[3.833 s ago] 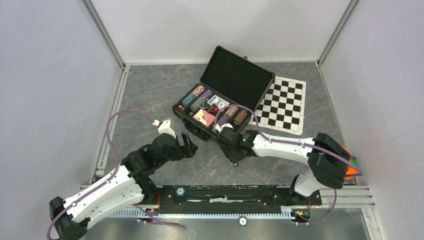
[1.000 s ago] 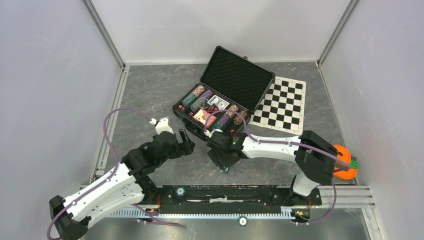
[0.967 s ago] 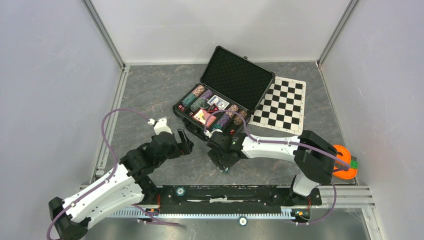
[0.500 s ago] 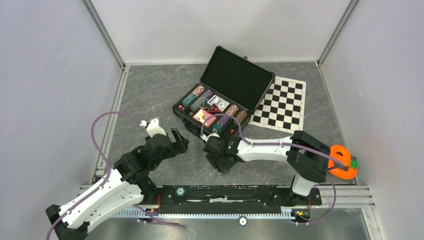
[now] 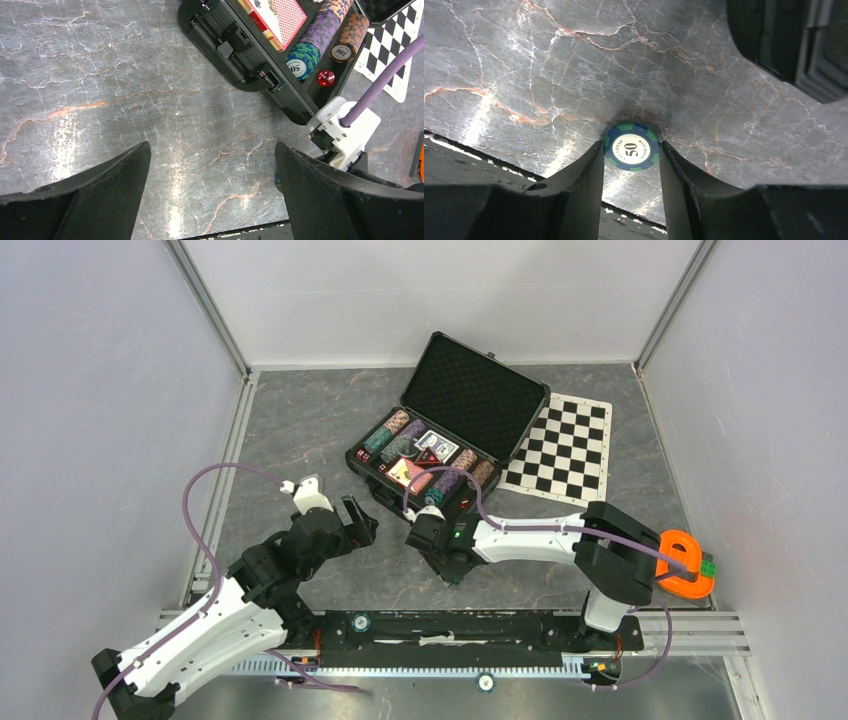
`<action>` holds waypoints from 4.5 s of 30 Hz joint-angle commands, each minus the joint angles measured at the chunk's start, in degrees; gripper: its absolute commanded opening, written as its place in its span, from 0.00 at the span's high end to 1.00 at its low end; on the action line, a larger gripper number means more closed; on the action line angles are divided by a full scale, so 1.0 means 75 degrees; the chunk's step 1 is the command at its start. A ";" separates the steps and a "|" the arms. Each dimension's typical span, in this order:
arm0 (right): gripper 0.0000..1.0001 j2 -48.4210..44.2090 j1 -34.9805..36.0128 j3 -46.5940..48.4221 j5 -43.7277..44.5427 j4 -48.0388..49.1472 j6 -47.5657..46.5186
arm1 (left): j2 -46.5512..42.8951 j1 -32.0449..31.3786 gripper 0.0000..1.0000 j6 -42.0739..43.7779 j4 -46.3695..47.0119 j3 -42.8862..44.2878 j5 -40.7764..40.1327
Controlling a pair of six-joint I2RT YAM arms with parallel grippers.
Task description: Pack up texas hold em set
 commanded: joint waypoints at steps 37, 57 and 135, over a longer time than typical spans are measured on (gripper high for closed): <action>0.60 -0.0633 -0.2630 0.2850 -0.0343 0.0449 -0.2919 | 0.6581 0.2733 0.25 -0.0749 0.6589 0.2144 0.7285; 0.60 -0.0491 -0.3116 0.2873 -0.1400 0.0889 -0.3024 | 0.7182 0.2728 0.44 -0.1377 0.8018 0.1652 0.8021; 0.13 -0.7286 -0.3809 -0.3798 0.1283 0.4345 -0.2419 | 0.4021 -0.0650 0.98 -0.0680 0.2256 0.2172 -0.0655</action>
